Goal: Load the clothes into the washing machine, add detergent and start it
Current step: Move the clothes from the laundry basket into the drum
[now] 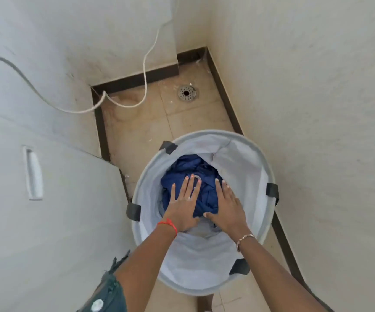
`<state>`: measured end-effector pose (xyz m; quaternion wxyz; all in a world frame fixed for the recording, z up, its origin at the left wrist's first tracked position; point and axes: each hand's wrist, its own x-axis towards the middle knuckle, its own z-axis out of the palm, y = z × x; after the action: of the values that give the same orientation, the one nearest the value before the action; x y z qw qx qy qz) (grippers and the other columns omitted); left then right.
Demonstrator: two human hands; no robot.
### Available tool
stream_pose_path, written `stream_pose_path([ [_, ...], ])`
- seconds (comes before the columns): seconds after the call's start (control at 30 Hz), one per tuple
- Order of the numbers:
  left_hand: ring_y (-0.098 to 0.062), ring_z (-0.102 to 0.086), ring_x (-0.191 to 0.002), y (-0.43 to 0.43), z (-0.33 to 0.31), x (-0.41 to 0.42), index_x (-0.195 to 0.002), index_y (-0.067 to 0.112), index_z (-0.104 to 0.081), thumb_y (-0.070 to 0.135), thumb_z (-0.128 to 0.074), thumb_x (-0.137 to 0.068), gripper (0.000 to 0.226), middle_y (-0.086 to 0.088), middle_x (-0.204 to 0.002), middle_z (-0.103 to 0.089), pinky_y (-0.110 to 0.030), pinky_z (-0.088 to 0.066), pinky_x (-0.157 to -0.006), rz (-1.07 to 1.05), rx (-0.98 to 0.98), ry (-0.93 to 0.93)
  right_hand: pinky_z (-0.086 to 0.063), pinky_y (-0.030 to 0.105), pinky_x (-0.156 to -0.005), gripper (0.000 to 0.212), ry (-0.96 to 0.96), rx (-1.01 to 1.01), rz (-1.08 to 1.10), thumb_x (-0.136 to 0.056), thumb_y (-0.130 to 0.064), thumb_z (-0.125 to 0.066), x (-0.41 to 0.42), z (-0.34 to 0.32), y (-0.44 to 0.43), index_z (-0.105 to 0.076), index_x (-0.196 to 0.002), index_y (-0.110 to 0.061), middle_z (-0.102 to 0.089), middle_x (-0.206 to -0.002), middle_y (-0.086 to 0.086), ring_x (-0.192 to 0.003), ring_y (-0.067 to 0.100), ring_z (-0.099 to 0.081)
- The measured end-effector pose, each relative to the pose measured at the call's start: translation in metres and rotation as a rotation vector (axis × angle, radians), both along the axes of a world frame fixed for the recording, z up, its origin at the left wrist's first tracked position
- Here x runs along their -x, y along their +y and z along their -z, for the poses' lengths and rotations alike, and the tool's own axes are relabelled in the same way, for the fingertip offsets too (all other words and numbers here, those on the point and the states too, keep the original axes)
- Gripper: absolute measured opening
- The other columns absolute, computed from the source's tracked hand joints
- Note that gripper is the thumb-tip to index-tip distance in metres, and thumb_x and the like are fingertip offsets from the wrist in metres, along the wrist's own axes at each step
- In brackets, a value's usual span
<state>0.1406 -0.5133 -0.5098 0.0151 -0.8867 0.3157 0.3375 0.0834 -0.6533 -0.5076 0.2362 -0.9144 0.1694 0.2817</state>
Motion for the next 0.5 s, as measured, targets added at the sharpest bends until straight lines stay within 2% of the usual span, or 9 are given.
stream_pose_path([
  [0.2,-0.024,0.027,-0.139,-0.002,0.106,-0.038,-0.148,0.017,0.016,0.051,-0.059,-0.080,0.107,-0.010,-0.154,0.023,-0.052,0.014,-0.112,0.081,-0.005,-0.232,-0.006,0.039,-0.119,0.119,-0.063,0.060,-0.064,-0.072,-0.050,-0.071,-0.041,0.108,0.000,0.017,-0.146,-0.020,0.017,-0.156,0.003,-0.146,0.020,0.007],
  [0.3,-0.027,0.021,-0.142,-0.002,0.141,-0.047,-0.147,0.018,0.018,0.059,-0.061,-0.075,0.114,-0.011,-0.155,0.022,-0.051,0.016,-0.111,0.079,0.007,-0.264,-0.004,0.039,-0.117,0.124,-0.066,0.084,-0.072,-0.068,-0.051,-0.074,-0.051,0.141,-0.003,0.017,-0.146,-0.020,0.015,-0.157,0.003,-0.146,0.019,0.007],
  [0.43,-0.038,0.011,-0.143,-0.001,0.171,-0.052,-0.145,0.024,0.017,0.059,-0.076,-0.059,0.131,-0.007,-0.151,0.023,-0.058,0.002,-0.112,0.035,0.053,-0.324,-0.003,0.045,-0.118,0.131,-0.020,0.094,-0.052,-0.064,-0.053,-0.076,-0.058,0.173,-0.007,0.021,-0.145,-0.019,0.012,-0.157,0.004,-0.146,0.020,0.004],
  [0.5,-0.041,0.012,-0.142,0.000,0.179,-0.055,-0.141,0.031,0.023,0.046,-0.082,-0.059,0.134,-0.004,-0.152,0.025,-0.059,-0.004,-0.112,-0.033,0.089,-0.284,-0.001,0.050,-0.116,0.132,-0.010,0.087,-0.047,-0.064,-0.053,-0.076,-0.059,0.181,-0.005,0.023,-0.144,-0.018,0.009,-0.158,0.005,-0.146,0.021,0.000],
])
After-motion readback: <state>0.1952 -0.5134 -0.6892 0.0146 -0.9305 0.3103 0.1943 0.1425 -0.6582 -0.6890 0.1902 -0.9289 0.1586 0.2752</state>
